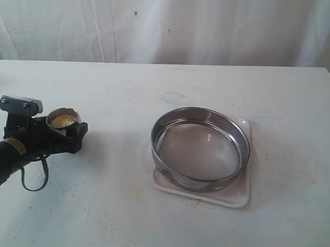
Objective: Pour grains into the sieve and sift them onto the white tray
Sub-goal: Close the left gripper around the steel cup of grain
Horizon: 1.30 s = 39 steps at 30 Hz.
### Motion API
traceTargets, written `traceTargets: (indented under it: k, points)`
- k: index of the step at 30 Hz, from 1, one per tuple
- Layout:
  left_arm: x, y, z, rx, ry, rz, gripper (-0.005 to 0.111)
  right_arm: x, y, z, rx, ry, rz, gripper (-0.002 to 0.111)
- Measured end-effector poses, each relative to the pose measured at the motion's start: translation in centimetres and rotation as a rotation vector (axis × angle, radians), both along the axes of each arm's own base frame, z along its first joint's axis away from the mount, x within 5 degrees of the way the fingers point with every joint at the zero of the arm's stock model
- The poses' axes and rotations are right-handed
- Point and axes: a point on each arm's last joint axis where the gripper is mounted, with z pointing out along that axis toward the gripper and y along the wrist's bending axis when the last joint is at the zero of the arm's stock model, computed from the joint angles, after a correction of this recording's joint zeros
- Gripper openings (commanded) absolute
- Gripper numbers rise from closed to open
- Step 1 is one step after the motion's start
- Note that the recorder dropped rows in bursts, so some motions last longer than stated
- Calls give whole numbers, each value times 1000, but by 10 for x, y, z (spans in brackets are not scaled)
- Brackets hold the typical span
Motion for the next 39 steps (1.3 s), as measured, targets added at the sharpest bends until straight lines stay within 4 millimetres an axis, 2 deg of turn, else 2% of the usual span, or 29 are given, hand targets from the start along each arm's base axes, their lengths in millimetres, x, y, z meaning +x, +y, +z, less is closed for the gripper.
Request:
traceTargets:
  k: [24, 26, 30, 32, 39]
  points:
    - [9, 2, 6, -11, -33, 32, 91, 0, 0, 0, 0, 0, 0, 0]
    - [12, 2, 8, -12, -42, 32, 88, 0, 0, 0, 0, 0, 0, 0]
    - [13, 1, 9, -14, -47, 29, 73, 0, 0, 0, 0, 0, 0, 0]
    - [13, 0, 9, -12, -47, 20, 70, 0, 0, 0, 0, 0, 0, 0]
    - [12, -2, 9, -5, -50, -5, 79, 0, 0, 0, 0, 0, 0, 0]
